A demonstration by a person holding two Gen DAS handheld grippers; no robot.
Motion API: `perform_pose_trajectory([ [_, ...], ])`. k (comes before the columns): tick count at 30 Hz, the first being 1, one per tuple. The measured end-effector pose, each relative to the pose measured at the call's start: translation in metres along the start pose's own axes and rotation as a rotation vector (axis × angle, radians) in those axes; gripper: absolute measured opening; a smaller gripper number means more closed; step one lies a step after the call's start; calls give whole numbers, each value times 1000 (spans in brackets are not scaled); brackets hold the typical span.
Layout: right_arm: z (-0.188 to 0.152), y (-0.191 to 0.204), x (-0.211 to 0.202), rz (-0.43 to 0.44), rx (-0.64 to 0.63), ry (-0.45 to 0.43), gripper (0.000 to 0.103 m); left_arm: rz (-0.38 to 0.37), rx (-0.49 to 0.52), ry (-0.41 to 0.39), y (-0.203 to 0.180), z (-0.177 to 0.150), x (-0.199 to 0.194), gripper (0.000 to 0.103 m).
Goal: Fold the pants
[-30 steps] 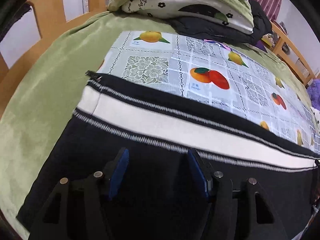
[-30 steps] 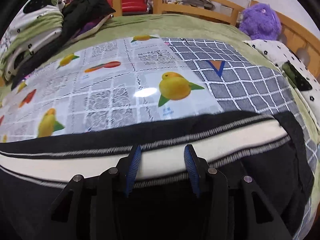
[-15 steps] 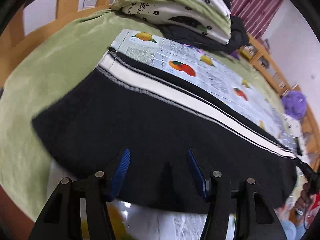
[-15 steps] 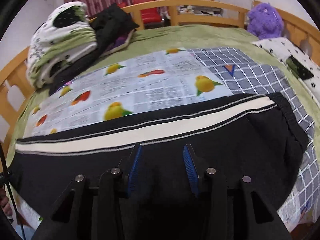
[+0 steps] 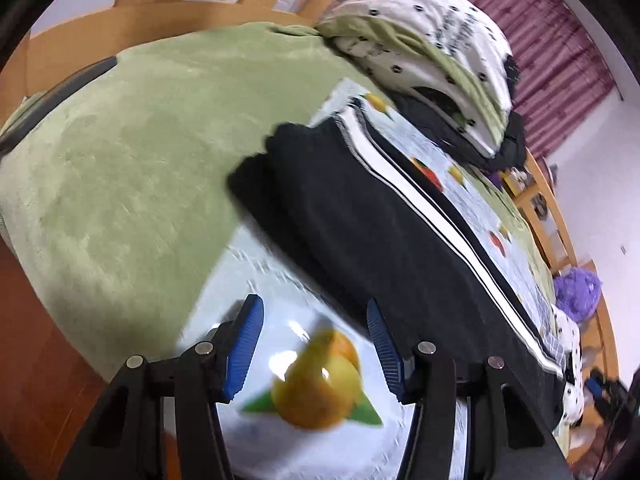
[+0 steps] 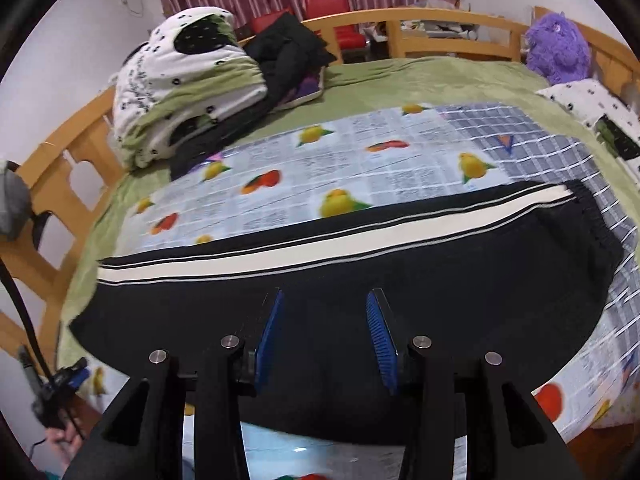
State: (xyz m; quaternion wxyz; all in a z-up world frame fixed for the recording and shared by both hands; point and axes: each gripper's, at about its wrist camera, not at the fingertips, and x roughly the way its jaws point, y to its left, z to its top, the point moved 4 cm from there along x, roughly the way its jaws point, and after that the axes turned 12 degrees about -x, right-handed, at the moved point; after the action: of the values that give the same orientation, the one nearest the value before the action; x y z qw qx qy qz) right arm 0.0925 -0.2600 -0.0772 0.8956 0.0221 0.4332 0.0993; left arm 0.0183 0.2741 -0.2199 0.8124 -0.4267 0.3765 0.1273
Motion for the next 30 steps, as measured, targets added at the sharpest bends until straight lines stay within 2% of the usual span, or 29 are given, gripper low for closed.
perform_pose_trajectory([
  [2,-4,9,3,4,-7,16,43,-23,-38,-14,3,12,7,50],
  [6,-19,12,7,-52,-54,38,43,-37,-88,-43,5,31,19,46],
  [10,-39,-3,17,-71,-61,108,43,-51,-180,-68,19,50,32,41],
  [13,-50,-14,17,-100,-80,136,43,-80,-234,-56,26,57,41,36],
  [15,-56,-20,16,-123,-90,142,43,-47,-230,-54,22,60,46,29],
  [18,-63,-29,8,-117,-51,148,42,-3,-173,-88,6,64,37,19],
  [20,-66,-31,-6,-120,-46,145,38,-14,-127,-105,-13,64,26,12],
  [22,-65,-33,-34,-162,-76,101,38,-11,-53,-142,-38,62,12,11],
  [25,-61,-40,-67,-178,-88,39,38,-22,108,-189,-103,52,-9,11],
  [28,-52,-56,-92,-193,-64,-20,38,-69,190,-174,-158,36,-21,10],
  [30,-41,-68,-101,-158,-38,-60,38,-90,283,-171,-207,13,-31,10],
])
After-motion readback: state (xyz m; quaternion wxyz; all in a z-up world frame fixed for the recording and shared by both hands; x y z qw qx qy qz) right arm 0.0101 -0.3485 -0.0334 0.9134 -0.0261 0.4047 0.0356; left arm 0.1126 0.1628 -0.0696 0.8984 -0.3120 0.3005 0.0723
